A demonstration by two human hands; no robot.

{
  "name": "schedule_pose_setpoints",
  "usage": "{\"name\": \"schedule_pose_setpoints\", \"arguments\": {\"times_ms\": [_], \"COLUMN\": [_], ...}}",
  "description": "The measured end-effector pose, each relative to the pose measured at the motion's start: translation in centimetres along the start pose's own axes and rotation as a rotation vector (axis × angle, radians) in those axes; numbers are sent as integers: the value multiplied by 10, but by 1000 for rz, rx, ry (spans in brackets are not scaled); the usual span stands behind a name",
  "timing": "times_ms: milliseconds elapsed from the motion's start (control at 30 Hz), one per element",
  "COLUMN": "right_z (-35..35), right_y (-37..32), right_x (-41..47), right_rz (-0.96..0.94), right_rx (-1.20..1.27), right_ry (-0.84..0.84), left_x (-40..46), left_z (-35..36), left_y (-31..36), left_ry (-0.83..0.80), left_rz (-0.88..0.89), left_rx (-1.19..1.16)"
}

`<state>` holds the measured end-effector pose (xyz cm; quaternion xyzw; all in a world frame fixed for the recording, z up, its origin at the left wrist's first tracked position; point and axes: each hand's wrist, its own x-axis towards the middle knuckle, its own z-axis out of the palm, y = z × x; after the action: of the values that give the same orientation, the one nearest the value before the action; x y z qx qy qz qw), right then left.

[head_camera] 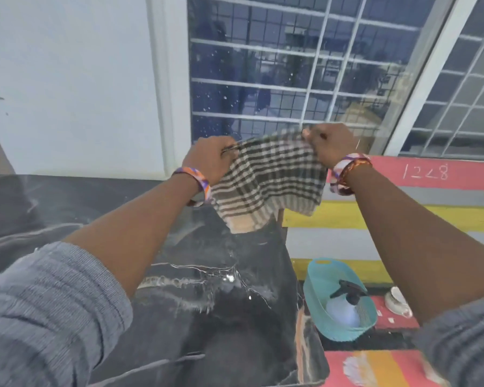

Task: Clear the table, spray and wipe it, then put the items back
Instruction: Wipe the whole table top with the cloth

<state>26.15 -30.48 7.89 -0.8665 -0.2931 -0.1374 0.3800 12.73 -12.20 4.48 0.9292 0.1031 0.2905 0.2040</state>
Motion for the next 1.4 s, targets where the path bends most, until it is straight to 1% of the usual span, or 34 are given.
{"name": "schedule_pose_setpoints", "arguments": {"times_ms": [33,67,133,200,233,267,300,367,400,467,567,633,667,733,767,800,833,900,1000,1033,1100,1167,1233,1300,1400], "right_z": [2,6,17,36,45,55,65,89,98,121,138,147,153,165,171,173,185,199,226,234,252,271,293,307,316], "right_y": [1,3,9,17,21,23,26,33,35,42,47,58,64,83,93,99,111,120,115,106,85,72,77,88,107], "right_x": [1,4,16,29,34,40,45,63,70,92,113,124,126,124,121,116,110,96,71,60,38,23,17,22,42], "right_rz": [14,44,126,217,292,371,447,537,553,590,647,751,806,898,901,912,901,879,798,768,740,765,732,666,617], "right_rx": [-120,-177,-123,26,162,328,483,684,769,954,1268,1402,1439,1275,1082,812,635,520,65,-22,-39,-21,-143,-265,-381], "right_ry": [-72,-129,-185,-179,-182,-185,-195,-260,-281,-300,-221,-158,-136,-153,-195,-233,-238,-237,-254,-281,-392,-523,-620,-626,-566], "left_x": [0,0,1,5,8,10,14,28,35,57,84,96,97,90,86,84,83,81,76,73,68,65,63,63,68], "left_z": [0,1,5,11,15,19,24,37,41,45,43,49,56,75,83,90,97,102,104,104,105,106,107,110,115], "left_y": [-5,-10,-20,-30,-37,-43,-51,-69,-75,-88,-92,-82,-75,-64,-61,-64,-70,-87,-118,-128,-145,-159,-171,-186,-210], "left_ry": [-11,-69,-209,-264,-285,-335,-399,-479,-486,-452,-392,-420,-472,-612,-668,-703,-721,-750,-776,-769,-744,-731,-718,-678,-593], "left_rz": [52,120,258,394,457,472,452,365,310,195,119,110,108,65,26,-17,-44,-101,-213,-249,-312,-356,-388,-419,-466], "left_rx": [107,220,379,469,517,560,589,616,609,550,481,404,334,159,79,21,2,71,219,240,276,301,312,308,282]}}
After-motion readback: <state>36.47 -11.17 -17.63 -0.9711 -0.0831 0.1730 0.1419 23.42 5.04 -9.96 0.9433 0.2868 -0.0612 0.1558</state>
